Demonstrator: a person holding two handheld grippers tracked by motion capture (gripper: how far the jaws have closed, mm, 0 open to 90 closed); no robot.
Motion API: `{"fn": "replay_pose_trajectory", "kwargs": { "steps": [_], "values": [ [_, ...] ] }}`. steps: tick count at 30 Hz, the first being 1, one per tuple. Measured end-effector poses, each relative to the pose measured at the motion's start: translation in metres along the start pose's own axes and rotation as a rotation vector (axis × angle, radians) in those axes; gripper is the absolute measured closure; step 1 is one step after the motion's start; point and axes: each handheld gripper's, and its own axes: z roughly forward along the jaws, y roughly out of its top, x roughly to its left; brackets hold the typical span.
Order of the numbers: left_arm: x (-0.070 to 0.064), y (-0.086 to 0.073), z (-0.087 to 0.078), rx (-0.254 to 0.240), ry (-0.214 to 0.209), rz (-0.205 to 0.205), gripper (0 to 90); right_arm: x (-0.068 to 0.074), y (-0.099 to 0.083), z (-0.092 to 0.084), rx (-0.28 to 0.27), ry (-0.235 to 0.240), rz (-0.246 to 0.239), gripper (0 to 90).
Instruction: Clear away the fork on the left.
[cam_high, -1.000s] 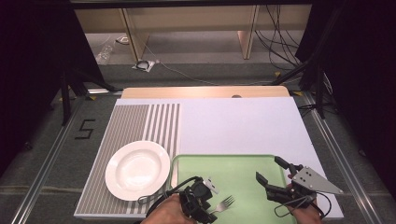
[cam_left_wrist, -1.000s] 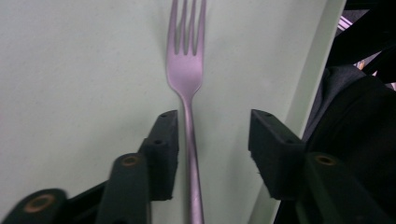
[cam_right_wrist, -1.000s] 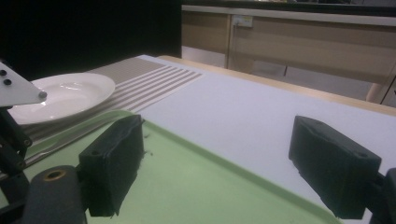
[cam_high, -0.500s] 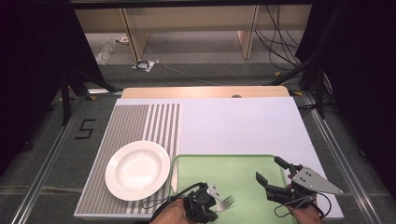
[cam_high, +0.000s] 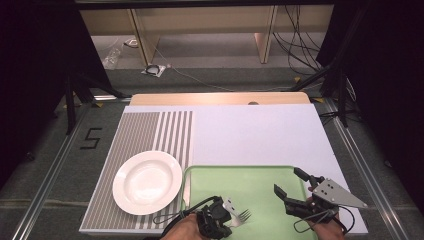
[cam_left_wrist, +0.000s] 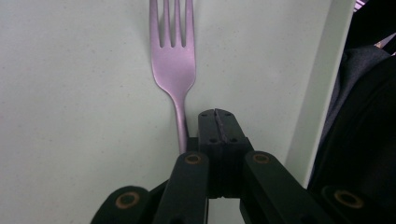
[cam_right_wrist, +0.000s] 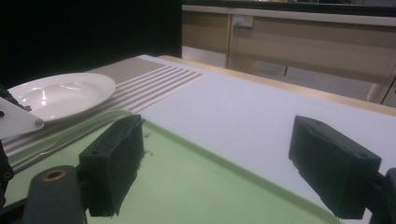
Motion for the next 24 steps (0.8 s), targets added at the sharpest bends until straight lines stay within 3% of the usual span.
{"fn": "replay_pose_trajectory", "kwargs": {
  "steps": [13,24],
  "values": [
    [0.01,-0.002,-0.006,0.006,0.059,-0.034,89.5,0.0,0.0,0.0,0.0,0.0,0.001,18.8],
    [0.024,-0.006,-0.012,0.013,0.08,-0.069,89.5,0.0,0.0,0.0,-0.002,0.001,0.0,18.8]
  ]
}}
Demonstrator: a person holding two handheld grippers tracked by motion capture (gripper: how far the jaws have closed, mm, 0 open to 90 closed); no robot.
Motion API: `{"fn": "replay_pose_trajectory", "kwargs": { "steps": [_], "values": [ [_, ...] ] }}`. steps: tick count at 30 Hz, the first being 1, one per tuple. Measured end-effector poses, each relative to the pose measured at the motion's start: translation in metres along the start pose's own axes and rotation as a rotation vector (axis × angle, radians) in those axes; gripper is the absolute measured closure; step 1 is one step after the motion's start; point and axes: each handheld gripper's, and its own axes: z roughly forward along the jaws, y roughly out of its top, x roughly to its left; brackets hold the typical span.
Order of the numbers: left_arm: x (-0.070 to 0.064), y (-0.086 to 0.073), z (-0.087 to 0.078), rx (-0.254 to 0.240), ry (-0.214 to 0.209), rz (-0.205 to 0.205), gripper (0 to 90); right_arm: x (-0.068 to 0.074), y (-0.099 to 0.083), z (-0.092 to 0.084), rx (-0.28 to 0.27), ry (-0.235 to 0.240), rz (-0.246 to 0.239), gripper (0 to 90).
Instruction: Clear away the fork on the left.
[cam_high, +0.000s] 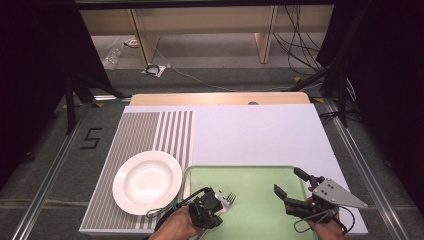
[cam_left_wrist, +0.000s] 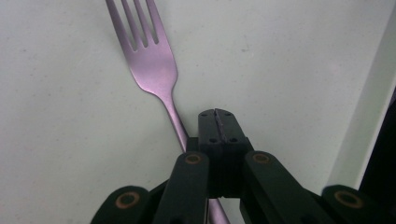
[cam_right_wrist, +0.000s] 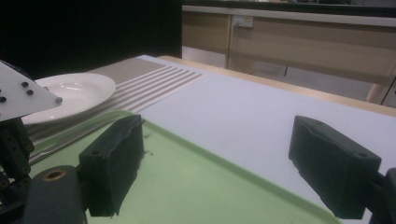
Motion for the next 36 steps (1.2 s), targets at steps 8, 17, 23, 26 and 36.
{"fn": "replay_pose_trajectory", "kwargs": {
  "steps": [8,17,23,26,36],
  "values": [
    [0.008,-0.002,-0.003,0.007,0.001,-0.024,89.5,0.0,0.0,0.0,0.0,0.0,0.0,18.8],
    [0.018,-0.005,-0.007,0.015,0.012,-0.048,89.5,0.0,0.0,0.0,0.0,0.001,0.0,18.8],
    [0.022,-0.007,-0.009,0.021,0.015,-0.055,89.5,0.0,0.0,0.0,0.001,0.001,0.0,18.8],
    [0.023,-0.007,-0.009,0.022,0.018,-0.059,89.5,0.0,0.0,0.0,0.0,0.002,-0.001,18.8],
    [0.03,-0.01,-0.013,0.03,0.027,-0.075,89.5,0.0,0.0,0.0,0.0,0.003,-0.001,18.8]
  ]
}}
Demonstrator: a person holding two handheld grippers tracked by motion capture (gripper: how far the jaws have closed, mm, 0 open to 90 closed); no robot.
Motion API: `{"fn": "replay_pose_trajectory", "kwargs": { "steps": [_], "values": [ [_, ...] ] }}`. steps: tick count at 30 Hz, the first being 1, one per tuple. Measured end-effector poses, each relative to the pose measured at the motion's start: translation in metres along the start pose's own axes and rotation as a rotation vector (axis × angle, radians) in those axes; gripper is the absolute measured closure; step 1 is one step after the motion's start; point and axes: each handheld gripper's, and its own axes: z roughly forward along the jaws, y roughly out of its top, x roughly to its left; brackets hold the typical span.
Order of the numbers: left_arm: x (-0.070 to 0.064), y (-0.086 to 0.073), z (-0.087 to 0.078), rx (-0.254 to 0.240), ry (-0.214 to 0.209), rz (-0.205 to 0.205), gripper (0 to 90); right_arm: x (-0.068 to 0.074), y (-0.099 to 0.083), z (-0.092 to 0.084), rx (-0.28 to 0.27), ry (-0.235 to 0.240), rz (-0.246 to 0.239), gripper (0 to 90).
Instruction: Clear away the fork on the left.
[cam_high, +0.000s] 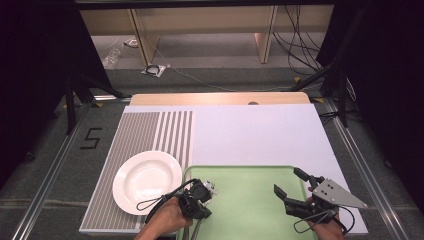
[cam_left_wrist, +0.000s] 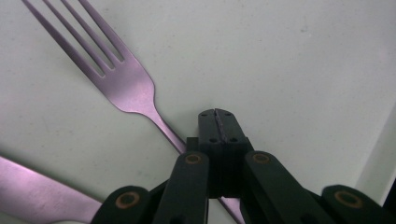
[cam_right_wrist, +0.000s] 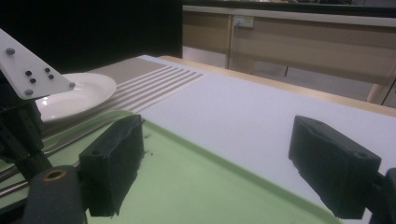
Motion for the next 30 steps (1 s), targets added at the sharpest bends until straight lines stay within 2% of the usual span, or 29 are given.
{"fn": "replay_pose_trajectory", "kwargs": {
  "steps": [10,30],
  "values": [
    [0.007,-0.004,-0.003,0.004,0.006,-0.023,89.5,0.0,0.0,0.0,0.001,-0.001,0.0,18.8],
    [0.015,-0.007,-0.007,0.014,0.021,-0.04,89.4,-0.001,0.0,0.0,0.001,-0.003,0.003,18.8]
  ]
}}
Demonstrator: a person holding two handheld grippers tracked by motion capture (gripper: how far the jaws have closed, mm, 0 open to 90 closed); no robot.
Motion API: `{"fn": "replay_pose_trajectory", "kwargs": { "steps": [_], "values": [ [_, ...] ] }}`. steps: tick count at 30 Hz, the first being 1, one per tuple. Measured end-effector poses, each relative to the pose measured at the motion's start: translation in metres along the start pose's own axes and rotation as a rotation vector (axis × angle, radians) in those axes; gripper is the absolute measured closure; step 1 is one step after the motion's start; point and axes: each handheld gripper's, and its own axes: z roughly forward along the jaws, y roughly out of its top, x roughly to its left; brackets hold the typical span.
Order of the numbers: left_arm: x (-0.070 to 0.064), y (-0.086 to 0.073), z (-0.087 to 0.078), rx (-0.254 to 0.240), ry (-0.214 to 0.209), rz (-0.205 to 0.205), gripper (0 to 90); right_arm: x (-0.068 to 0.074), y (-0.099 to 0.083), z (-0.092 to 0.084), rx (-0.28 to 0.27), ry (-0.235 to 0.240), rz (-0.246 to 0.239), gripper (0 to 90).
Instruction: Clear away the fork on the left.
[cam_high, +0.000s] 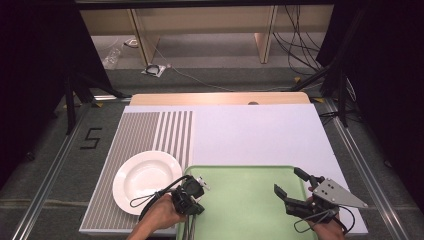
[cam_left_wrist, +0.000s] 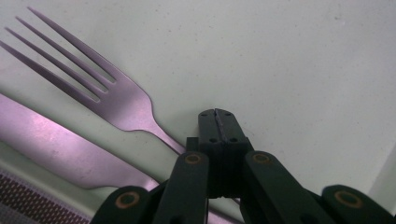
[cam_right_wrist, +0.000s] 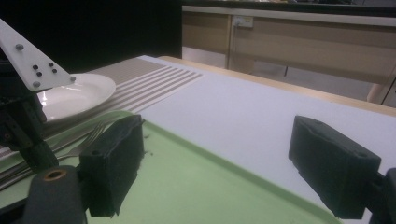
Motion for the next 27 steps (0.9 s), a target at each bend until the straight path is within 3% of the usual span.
{"fn": "replay_pose_trajectory", "kwargs": {
  "steps": [17,22,27],
  "values": [
    [0.006,-0.003,-0.003,0.003,0.004,-0.015,88.2,0.0,0.0,0.0,-0.001,0.001,-0.002,18.8],
    [0.007,-0.002,-0.012,-0.024,-0.015,-0.012,78.1,0.0,0.0,0.0,-0.001,0.0,-0.001,18.9],
    [0.008,-0.003,-0.03,-0.102,0.003,-0.046,54.4,0.0,0.0,0.0,-0.003,0.0,-0.004,18.9]
  ]
}}
